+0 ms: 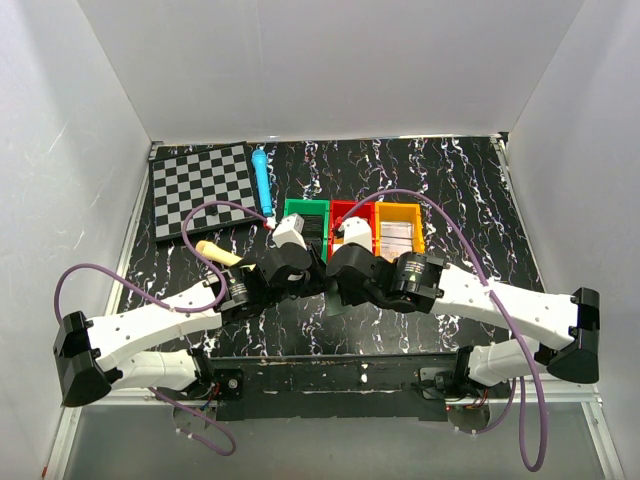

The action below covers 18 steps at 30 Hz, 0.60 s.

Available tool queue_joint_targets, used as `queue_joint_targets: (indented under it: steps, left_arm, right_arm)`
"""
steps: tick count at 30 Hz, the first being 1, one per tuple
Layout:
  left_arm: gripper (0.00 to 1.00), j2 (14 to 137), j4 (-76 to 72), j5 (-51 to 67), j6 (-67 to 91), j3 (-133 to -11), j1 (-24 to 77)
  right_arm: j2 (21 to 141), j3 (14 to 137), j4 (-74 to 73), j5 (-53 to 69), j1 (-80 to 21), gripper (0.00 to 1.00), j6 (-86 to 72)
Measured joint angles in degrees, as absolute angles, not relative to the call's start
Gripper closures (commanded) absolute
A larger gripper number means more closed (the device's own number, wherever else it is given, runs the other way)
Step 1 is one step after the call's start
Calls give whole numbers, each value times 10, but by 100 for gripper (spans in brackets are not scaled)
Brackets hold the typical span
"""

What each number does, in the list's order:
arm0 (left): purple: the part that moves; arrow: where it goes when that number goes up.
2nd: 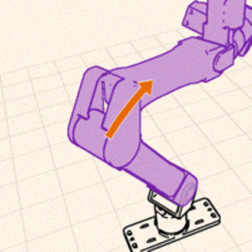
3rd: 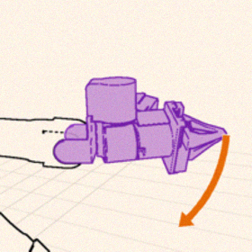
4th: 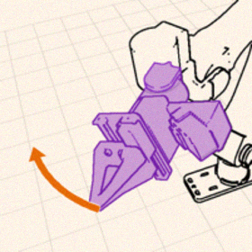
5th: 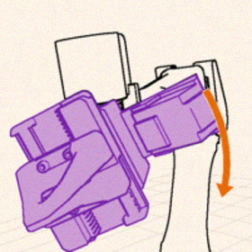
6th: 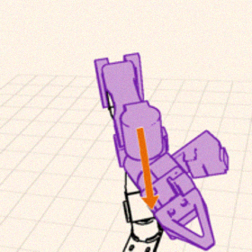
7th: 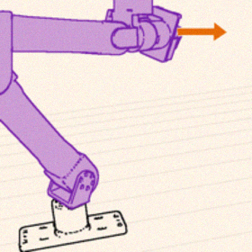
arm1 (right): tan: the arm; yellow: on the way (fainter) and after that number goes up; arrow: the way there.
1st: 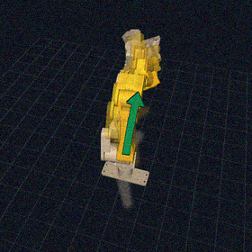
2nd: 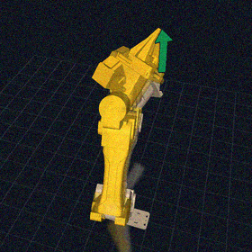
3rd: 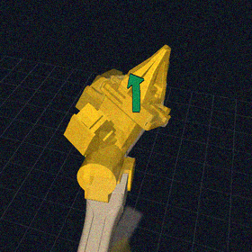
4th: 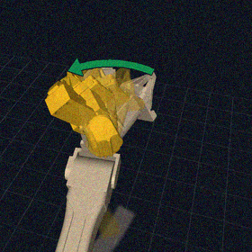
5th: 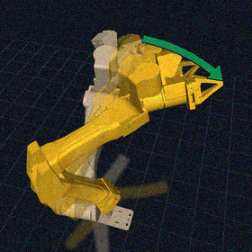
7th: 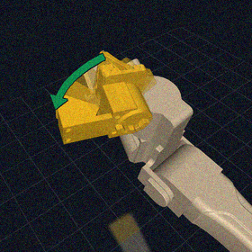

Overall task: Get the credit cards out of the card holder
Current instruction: Open the card holder.

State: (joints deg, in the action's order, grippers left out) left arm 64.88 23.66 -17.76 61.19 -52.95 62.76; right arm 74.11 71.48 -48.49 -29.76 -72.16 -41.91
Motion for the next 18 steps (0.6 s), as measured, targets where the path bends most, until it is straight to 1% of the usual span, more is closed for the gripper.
queue_joint_targets:
  steps: [10, 12, 14, 15, 16, 18]
  left_arm:
    - [100, 646, 233, -177, 614, -523, 628]
    - [100, 644, 232, -177, 616, -522, 628]
    - [100, 644, 231, -177, 616, -521, 628]
    - [100, 644, 231, -177, 616, -521, 628]
    - [100, 644, 231, -176, 616, -521, 628]
    - [100, 643, 231, -177, 616, -521, 628]
  right_arm:
    - [748, 718, -484, -295, -725, 76, -421]
    - [750, 718, -484, -294, -725, 80, -421]
    - [750, 719, -483, -292, -726, 88, -421]
    - [750, 719, -483, -292, -726, 95, -421]
    - [750, 719, -484, -292, -726, 99, -421]
    - [750, 719, -486, -292, -726, 99, -420]
